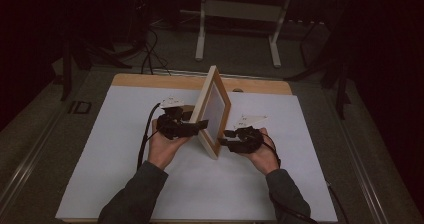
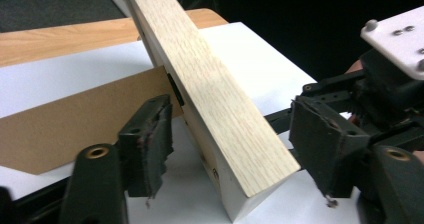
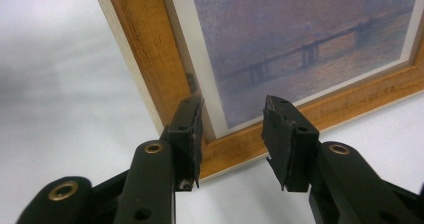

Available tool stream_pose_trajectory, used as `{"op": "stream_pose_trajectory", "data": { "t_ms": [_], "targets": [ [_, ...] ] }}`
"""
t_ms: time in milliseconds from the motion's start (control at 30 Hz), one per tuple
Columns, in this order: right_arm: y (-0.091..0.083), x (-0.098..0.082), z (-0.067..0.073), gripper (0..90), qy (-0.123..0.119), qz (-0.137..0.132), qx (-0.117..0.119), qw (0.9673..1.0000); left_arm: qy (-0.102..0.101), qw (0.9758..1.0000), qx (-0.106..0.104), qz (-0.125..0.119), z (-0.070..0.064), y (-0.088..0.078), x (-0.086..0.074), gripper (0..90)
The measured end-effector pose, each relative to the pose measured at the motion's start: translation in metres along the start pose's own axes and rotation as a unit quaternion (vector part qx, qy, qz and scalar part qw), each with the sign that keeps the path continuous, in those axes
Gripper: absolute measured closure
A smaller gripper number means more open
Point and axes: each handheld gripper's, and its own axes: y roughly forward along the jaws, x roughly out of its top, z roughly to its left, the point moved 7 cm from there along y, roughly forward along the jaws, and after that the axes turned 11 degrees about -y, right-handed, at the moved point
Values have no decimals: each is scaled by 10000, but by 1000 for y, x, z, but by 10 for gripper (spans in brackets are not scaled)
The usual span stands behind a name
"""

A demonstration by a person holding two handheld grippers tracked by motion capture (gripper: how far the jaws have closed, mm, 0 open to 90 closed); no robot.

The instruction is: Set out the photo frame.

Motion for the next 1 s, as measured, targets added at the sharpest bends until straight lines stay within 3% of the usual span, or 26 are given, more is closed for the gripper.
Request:
{"op": "stream_pose_trajectory", "data": {
  "t_ms": [500,1000],
  "targets": [
    [-3,-5,-2,587,48,6,-21,10000,175,9991,386,-14,-2,3,-5,533],
    [-6,-6,-5,579,86,-5,-48,10000,144,9987,495,-26,-3,3,-6,561]
  ]
}}
